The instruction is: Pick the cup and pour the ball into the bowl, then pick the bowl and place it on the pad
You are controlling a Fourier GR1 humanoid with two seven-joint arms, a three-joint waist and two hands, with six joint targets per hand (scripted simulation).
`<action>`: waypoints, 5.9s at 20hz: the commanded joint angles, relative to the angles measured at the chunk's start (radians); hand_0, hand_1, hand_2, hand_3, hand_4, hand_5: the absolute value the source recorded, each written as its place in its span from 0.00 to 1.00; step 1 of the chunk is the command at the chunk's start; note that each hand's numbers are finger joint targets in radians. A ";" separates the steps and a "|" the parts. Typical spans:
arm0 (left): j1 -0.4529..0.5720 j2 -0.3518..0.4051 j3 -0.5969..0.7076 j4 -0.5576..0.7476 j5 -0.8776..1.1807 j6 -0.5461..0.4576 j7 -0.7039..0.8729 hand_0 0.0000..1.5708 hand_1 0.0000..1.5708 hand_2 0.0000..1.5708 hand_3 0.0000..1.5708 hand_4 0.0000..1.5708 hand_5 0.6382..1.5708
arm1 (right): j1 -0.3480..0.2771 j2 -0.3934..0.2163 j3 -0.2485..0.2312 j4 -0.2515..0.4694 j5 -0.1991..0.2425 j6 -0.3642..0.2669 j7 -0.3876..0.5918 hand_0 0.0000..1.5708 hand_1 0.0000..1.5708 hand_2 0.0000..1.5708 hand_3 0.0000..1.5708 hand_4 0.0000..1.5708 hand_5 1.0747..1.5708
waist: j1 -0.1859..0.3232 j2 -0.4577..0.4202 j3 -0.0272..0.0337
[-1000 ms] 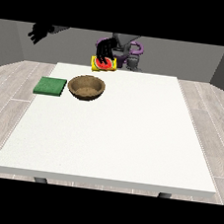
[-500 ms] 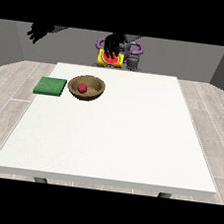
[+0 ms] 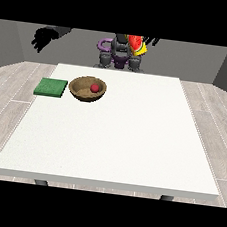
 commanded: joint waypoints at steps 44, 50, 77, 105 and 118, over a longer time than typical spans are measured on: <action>0.085 0.515 0.701 -0.290 1.019 -0.660 -0.121 0.00 0.00 0.00 0.00 0.65 0.97 | -0.271 0.192 0.023 0.450 0.063 -0.151 -0.410 0.00 0.00 0.00 0.00 0.30 0.95 | 0.124 0.328 0.0108; 0.097 0.505 0.706 -0.364 1.072 -0.683 -0.105 0.00 0.00 0.00 0.00 0.65 0.96 | -0.122 0.110 0.001 0.553 0.117 -0.260 -0.387 1.00 1.00 1.00 0.50 0.54 0.83 | 0.174 0.389 0.0119; 0.269 0.574 0.803 -0.180 1.061 -0.747 -0.245 0.00 0.00 0.00 0.00 0.77 0.97 | -0.195 -0.413 0.051 0.340 0.137 -0.182 0.136 1.00 1.00 1.00 0.43 0.68 0.99 | 0.039 0.271 0.0111; 0.353 0.653 0.814 -0.099 1.073 -0.745 -0.369 0.00 0.00 0.00 0.00 0.76 0.99 | -0.285 -0.277 0.024 0.517 0.155 -0.305 0.072 1.00 1.00 1.00 0.74 0.00 0.96 | 0.005 0.293 0.0118; 0.350 0.702 0.829 -0.030 1.082 -0.783 -0.464 0.00 0.00 0.00 0.00 0.76 0.99 | -0.390 -0.192 -0.012 0.514 0.119 -0.429 -0.018 0.91 0.91 0.88 0.43 0.00 0.93 | 0.021 0.369 0.0114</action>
